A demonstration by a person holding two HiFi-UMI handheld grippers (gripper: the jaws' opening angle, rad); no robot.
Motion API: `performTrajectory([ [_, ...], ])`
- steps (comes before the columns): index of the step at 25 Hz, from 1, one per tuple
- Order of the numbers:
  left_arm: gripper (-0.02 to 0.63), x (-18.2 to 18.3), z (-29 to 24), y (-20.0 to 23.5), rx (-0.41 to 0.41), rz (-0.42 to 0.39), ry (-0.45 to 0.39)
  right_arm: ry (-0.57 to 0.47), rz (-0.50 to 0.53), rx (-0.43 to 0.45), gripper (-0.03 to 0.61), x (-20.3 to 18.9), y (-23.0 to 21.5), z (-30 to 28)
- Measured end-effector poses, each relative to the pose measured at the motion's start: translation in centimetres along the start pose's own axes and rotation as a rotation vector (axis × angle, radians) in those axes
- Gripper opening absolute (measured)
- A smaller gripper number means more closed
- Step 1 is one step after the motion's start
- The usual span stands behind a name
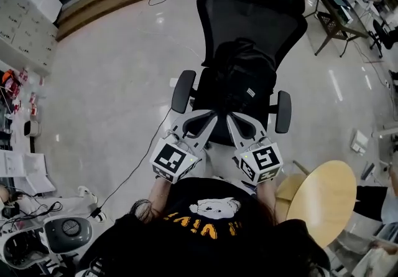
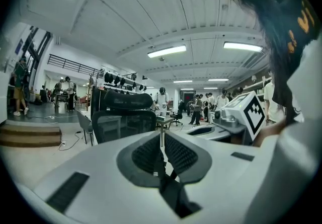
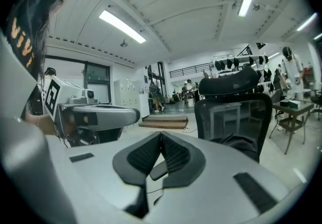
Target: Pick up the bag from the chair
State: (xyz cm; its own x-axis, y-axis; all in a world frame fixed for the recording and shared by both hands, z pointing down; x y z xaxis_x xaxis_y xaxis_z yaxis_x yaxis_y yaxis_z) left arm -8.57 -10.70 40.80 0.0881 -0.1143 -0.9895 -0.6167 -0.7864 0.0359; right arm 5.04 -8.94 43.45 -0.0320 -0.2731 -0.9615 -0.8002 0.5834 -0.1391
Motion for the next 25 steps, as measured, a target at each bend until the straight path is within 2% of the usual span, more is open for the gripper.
performTrajectory([
  [6, 0.031, 0.7, -4.3, 7.6, -0.106, 0.015, 0.001, 0.025, -0.014, -0.079, 0.005, 1.9, -3.1, -7.0],
  [11, 0.031, 0.9, -7.5, 12.1, -0.184, 0.021, -0.007, 0.068, -0.023, -0.148, 0.005, 2.0, -5.6, -10.8],
  [20, 0.031, 0.7, -12.0, 15.7, -0.326, 0.007, 0.006, 0.170, 0.022, -0.320, 0.005, 0.5, -12.7, -13.5],
  [25, 0.031, 0.3, -14.0, 16.1, -0.376, 0.021, 0.019, 0.244, 0.052, -0.367, 0.006, -0.5, -17.9, -13.5],
])
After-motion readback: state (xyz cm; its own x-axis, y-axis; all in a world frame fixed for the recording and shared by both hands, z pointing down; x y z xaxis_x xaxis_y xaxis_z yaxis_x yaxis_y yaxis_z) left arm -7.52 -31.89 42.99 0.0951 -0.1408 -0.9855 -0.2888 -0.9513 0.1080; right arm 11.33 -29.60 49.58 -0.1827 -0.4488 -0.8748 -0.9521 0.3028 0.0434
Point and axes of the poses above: the fingertips, and each gripper's own axes: z backward along the fingers, y to its left, x out of its top, the point moved 7 cm from there along z, backward along the fingers, and after that the axes turned 5 degrees about x, right-handed, at the moved point
